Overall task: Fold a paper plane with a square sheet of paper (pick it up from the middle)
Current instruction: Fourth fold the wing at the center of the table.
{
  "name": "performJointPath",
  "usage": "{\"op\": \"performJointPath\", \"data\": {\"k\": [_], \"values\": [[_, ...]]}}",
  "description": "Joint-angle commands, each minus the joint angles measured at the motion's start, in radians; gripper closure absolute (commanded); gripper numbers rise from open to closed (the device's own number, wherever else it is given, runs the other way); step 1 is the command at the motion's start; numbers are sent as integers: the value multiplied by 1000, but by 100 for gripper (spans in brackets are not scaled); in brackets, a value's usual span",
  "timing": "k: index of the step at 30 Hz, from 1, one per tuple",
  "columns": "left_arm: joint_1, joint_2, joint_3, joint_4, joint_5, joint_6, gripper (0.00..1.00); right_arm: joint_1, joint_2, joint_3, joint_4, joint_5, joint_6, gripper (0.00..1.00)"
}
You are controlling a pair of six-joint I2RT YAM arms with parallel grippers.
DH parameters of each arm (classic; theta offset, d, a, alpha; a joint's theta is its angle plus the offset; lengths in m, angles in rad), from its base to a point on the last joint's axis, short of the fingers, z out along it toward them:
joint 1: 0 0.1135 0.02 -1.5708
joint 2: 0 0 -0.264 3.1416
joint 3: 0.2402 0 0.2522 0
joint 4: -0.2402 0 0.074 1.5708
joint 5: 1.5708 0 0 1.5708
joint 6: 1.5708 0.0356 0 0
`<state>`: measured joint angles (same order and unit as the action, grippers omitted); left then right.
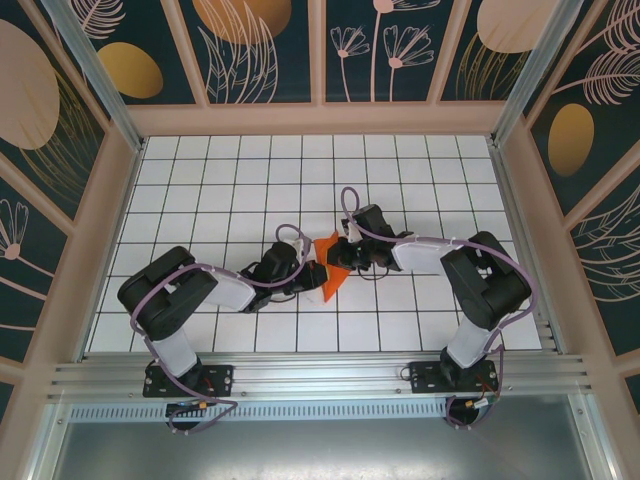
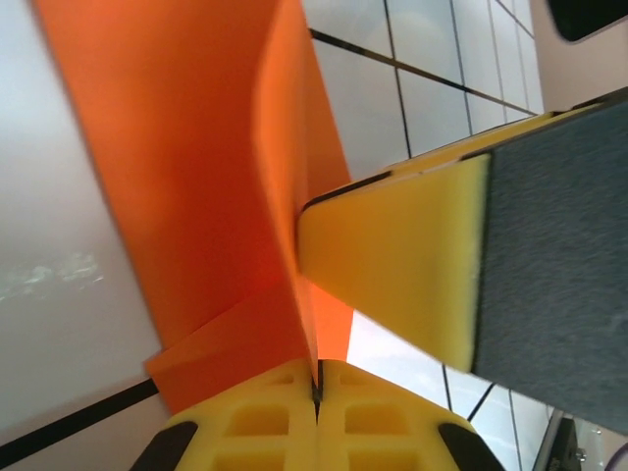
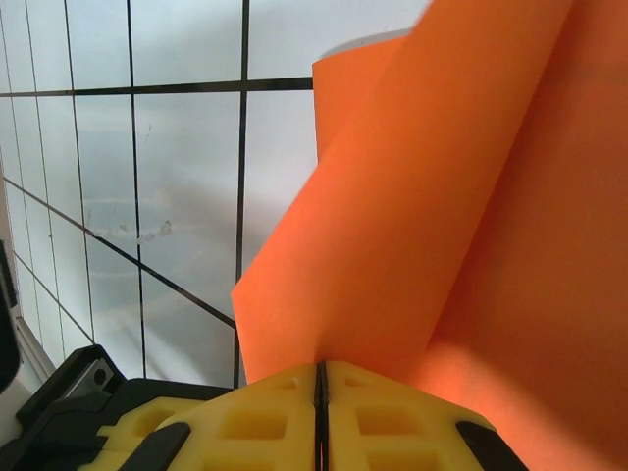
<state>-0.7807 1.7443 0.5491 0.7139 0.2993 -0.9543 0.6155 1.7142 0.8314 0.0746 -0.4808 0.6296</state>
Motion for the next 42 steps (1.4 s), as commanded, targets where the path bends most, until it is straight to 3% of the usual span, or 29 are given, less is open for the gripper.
{"op": "performJointPath", "data": {"k": [1,21,42], "values": [[11,16,-6,101,37,0,96,7,4,28,-18,-15,-24,89],[18,114,-133,350,28,-132,99,10,-44,30,-55,-27,-41,88],[19,104,-109,206,-14,-122,98,22,92,62,-17,-11,-18,90]]}}
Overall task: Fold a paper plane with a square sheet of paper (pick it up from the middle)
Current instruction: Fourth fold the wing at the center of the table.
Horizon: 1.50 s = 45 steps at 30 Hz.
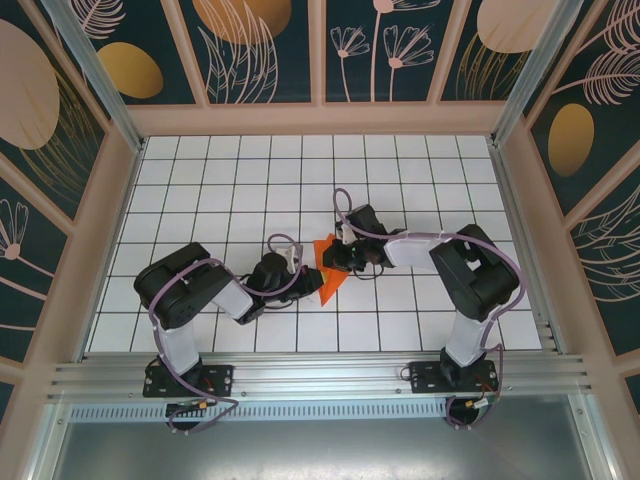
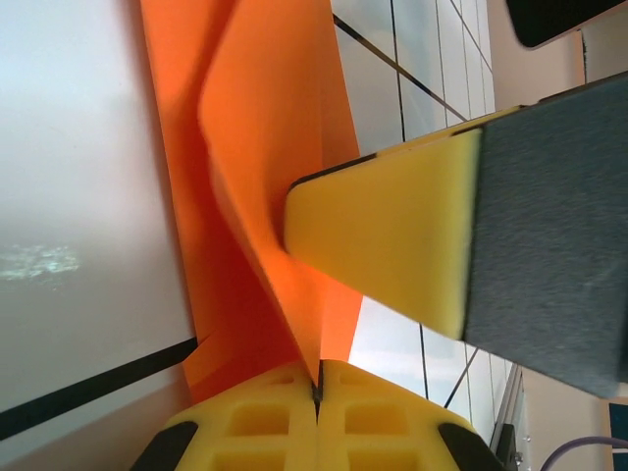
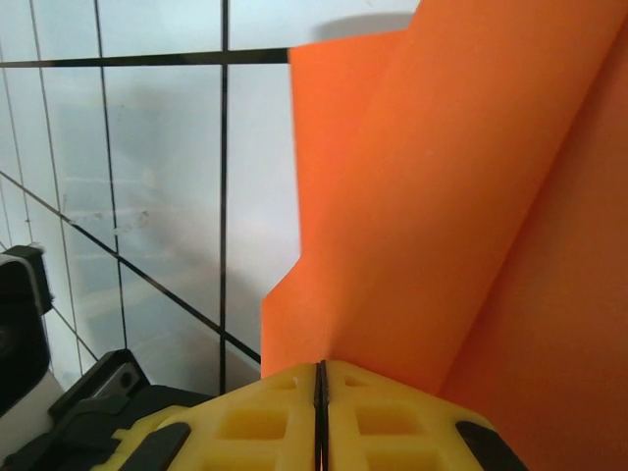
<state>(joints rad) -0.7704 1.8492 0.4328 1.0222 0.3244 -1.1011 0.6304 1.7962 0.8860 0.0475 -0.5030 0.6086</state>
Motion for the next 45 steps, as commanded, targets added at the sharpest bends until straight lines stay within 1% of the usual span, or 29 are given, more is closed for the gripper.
{"op": "performJointPath", "data": {"k": [1,3,10,13,17,18,20,21,25,28,30,33,35,37,38,40,45], "values": [[8,-4,11,-114,-44,29,97,7,13,8,10,15,3,90],[8,-5,16,-129,-47,31,95,8,20,10,4,26,3,90],[8,-5,22,-163,-64,30,91,8,36,4,-12,56,0,90],[8,-10,26,-175,-67,32,87,10,47,2,-10,63,3,90],[9,-34,32,-193,-73,33,79,12,54,-1,-6,69,5,90],[9,-46,33,-203,-79,35,74,12,53,-2,-5,69,5,90],[9,-68,39,-230,-90,41,72,12,51,-1,-6,69,4,90],[8,-82,43,-249,-97,46,71,12,50,-1,-7,69,3,90],[8,-158,61,-351,-153,81,54,12,41,1,-5,63,2,90],[8,-203,92,-459,-190,120,52,13,39,4,-2,55,2,90],[8,-218,123,-523,-209,147,52,12,37,3,4,51,5,90],[10,-206,171,-595,-205,178,54,11,34,5,7,48,6,90],[11,-189,194,-622,-199,190,58,12,32,7,5,49,8,90],[11,-178,207,-643,-199,193,66,12,30,8,6,48,8,90],[12,-174,211,-650,-201,189,69,12,28,8,4,49,8,90],[17,-171,210,-651,-196,181,71,11,26,8,5,50,10,90],[19,-162,208,-641,-155,156,71,12,20,9,3,49,13,89]]}}
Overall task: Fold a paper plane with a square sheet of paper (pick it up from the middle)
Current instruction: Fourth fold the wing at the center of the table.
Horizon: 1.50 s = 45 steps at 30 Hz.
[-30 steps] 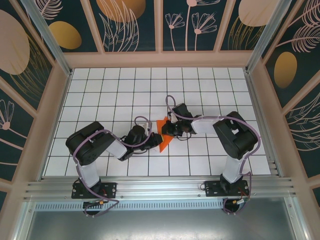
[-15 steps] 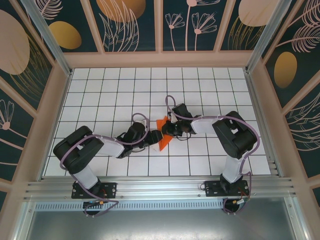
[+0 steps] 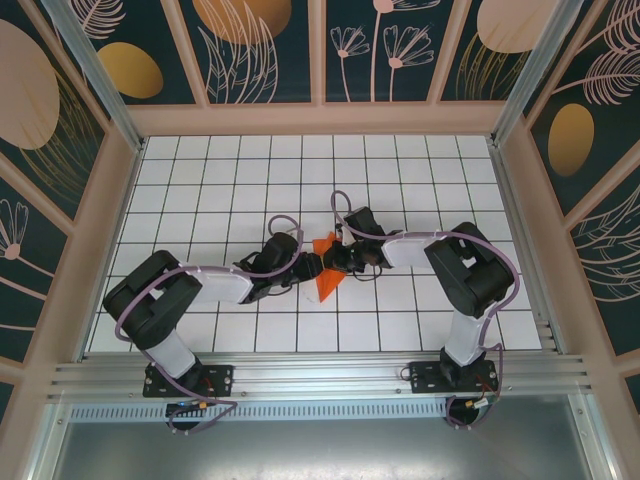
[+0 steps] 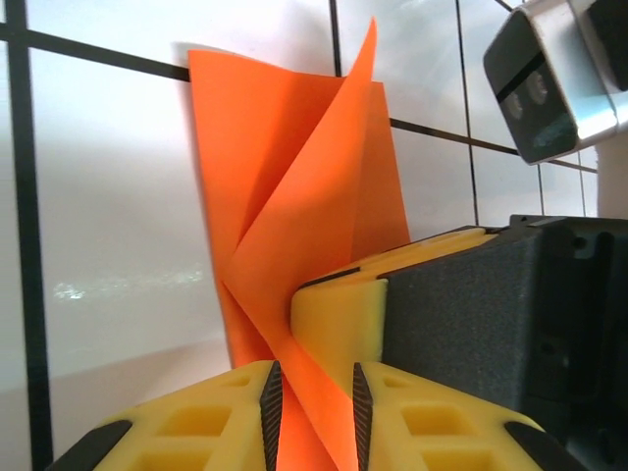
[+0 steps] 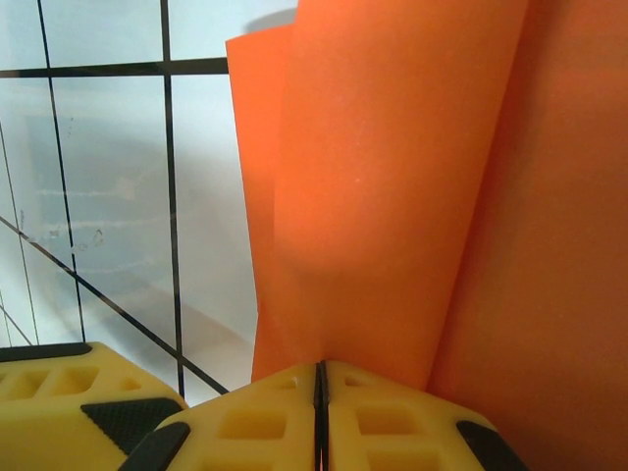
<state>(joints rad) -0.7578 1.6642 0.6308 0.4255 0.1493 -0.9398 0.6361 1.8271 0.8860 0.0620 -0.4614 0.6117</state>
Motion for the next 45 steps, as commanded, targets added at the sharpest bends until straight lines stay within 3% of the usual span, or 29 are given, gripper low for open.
{"op": "performJointPath", "data": {"k": [1,8,14,22,27,29,35,42,45], "values": [[6,27,11,-45,26,-11,71,7,-12,10,-8,8,11,89],[6,82,27,-34,55,-40,72,7,-14,9,-8,4,11,89],[7,88,7,45,78,-65,67,6,-14,8,-7,0,10,89],[6,106,-25,167,133,-106,67,5,-14,7,1,-5,14,89],[6,112,-33,192,139,-120,76,6,-17,4,3,-8,15,89],[7,114,-37,207,145,-127,85,6,-20,5,4,-10,15,89],[8,127,-41,217,146,-131,79,7,-23,3,6,-12,16,89],[22,119,-52,209,127,-115,98,5,-58,-1,-9,-1,13,89],[36,119,-66,234,135,-110,100,5,-92,-10,-31,21,8,87]]}}
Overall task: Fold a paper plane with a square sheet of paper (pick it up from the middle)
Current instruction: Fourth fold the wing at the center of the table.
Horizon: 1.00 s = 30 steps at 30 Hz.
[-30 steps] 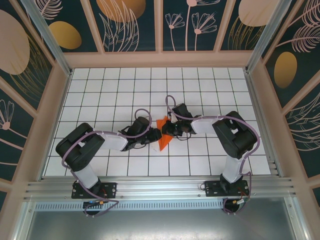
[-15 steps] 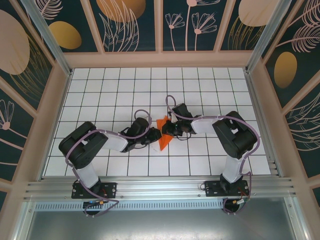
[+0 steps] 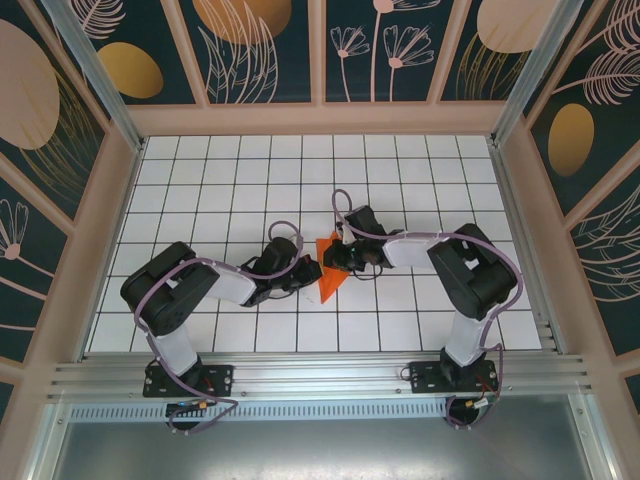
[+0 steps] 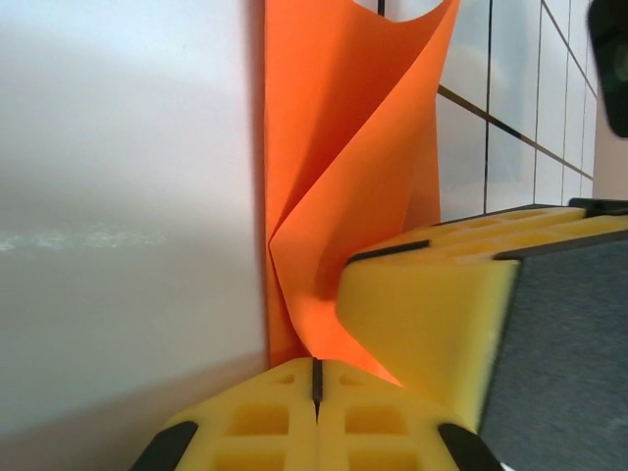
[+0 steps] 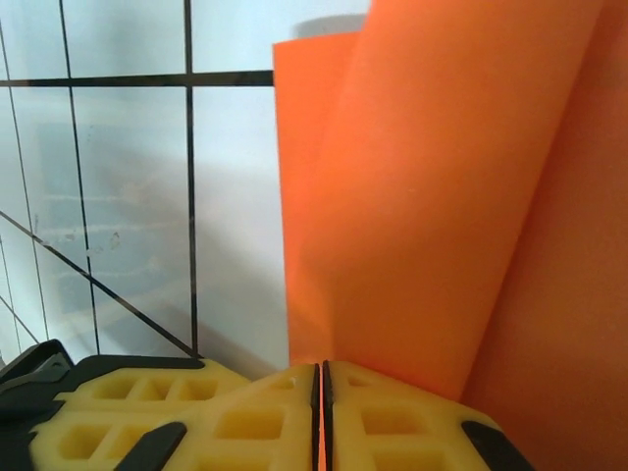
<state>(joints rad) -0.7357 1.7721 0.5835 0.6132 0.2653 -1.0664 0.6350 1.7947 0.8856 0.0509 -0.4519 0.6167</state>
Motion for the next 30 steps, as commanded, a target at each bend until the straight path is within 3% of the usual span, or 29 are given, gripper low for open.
{"op": "performJointPath", "data": {"k": [1,11,30], "values": [[16,10,-23,58,25,18,100,3,-77,-18,-24,20,3,86],[27,18,-37,134,81,31,100,4,-133,-108,-66,63,9,89],[46,38,6,82,106,139,100,12,-114,-127,-158,141,-78,92]]}}
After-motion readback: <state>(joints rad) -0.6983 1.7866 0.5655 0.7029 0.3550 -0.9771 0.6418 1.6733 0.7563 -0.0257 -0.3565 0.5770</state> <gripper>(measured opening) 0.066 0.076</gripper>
